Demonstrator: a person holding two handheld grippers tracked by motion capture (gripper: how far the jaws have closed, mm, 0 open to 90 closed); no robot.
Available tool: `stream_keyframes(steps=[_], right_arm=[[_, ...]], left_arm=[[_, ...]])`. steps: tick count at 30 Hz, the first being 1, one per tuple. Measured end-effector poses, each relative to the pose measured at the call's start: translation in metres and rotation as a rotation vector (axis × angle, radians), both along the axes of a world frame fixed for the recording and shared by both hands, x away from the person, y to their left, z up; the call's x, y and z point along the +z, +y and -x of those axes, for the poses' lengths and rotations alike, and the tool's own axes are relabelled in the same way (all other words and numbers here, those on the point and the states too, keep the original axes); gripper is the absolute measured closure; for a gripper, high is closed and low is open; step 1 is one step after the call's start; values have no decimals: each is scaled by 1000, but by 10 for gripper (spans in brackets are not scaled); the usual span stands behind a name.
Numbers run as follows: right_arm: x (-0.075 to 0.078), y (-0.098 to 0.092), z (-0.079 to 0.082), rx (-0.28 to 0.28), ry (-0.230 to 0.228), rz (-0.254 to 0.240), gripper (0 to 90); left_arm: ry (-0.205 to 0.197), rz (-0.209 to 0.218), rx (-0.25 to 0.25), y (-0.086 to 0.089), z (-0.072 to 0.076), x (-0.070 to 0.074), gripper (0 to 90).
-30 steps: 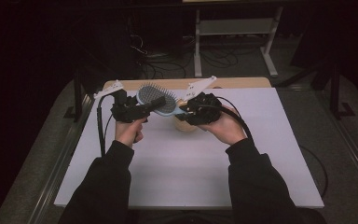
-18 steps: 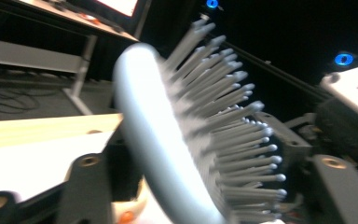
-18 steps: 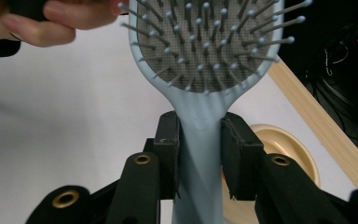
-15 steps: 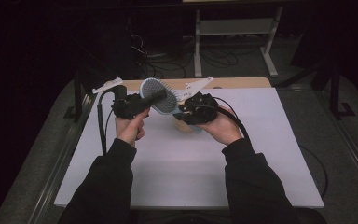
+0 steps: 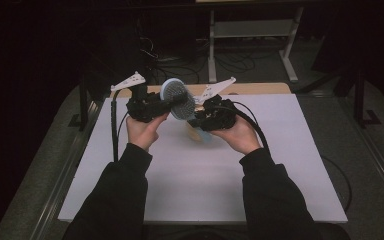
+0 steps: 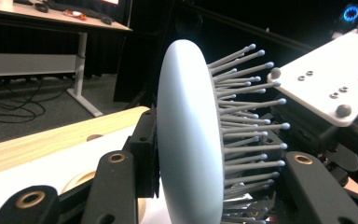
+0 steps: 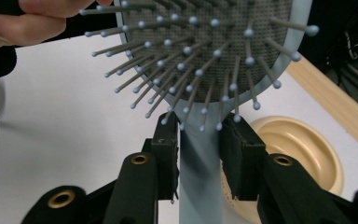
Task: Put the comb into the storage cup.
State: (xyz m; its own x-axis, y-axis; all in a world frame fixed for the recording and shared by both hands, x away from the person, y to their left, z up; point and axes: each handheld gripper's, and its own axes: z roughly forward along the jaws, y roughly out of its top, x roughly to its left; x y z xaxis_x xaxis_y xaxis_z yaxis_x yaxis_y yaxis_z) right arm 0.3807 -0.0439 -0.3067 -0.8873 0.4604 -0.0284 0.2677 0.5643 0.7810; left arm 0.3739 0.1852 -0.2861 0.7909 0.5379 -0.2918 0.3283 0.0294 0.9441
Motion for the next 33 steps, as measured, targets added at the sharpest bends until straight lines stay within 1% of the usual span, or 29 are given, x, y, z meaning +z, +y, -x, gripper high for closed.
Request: stream_keyframes(steps=[2,4,6,7,10,12,14,16,17,19,23,27,30,33], right_arm=[[-1,-2,-1,-5,13,-2,619],[-3,-5,-3,-8,41,-14,565],[-5,-6,-6,-23,65,-8,476],[-5,-7,-6,-30,76,-8,452],[-5,-11,-7,-48,85,-34,352],[-5,-14,-7,-68,82,-38,261],[-5,-18,-8,-95,83,-43,142],[-7,-21,-10,-130,98,-36,61],[-8,-23,-11,-145,104,-33,6],[-10,-29,-11,-173,103,-35,0],[-11,-42,-10,-182,97,-64,0],[-11,-57,-8,-195,100,-99,0],[-12,-68,-7,-201,108,-111,0],[-15,-79,-3,-233,101,-131,0]], left_arm=[[-13,-17,-1,-2,1,3,557],[-27,-31,-5,-4,2,5,556],[-35,-35,-7,-5,2,7,556],[-40,-41,-9,-6,2,9,556],[-51,-56,-12,-7,2,15,556],[-62,-69,-15,-10,1,19,556],[-70,-81,-17,-11,0,21,556],[-76,-86,-14,-13,0,23,555],[-77,-87,-15,-13,-1,23,555],[-75,-86,-22,-14,-3,24,556],[-85,-107,-23,-15,-6,29,555],[-95,-115,-25,-15,-9,37,554],[-108,-120,-23,-15,-11,45,554],[-110,-127,-29,-16,-13,52,553]])
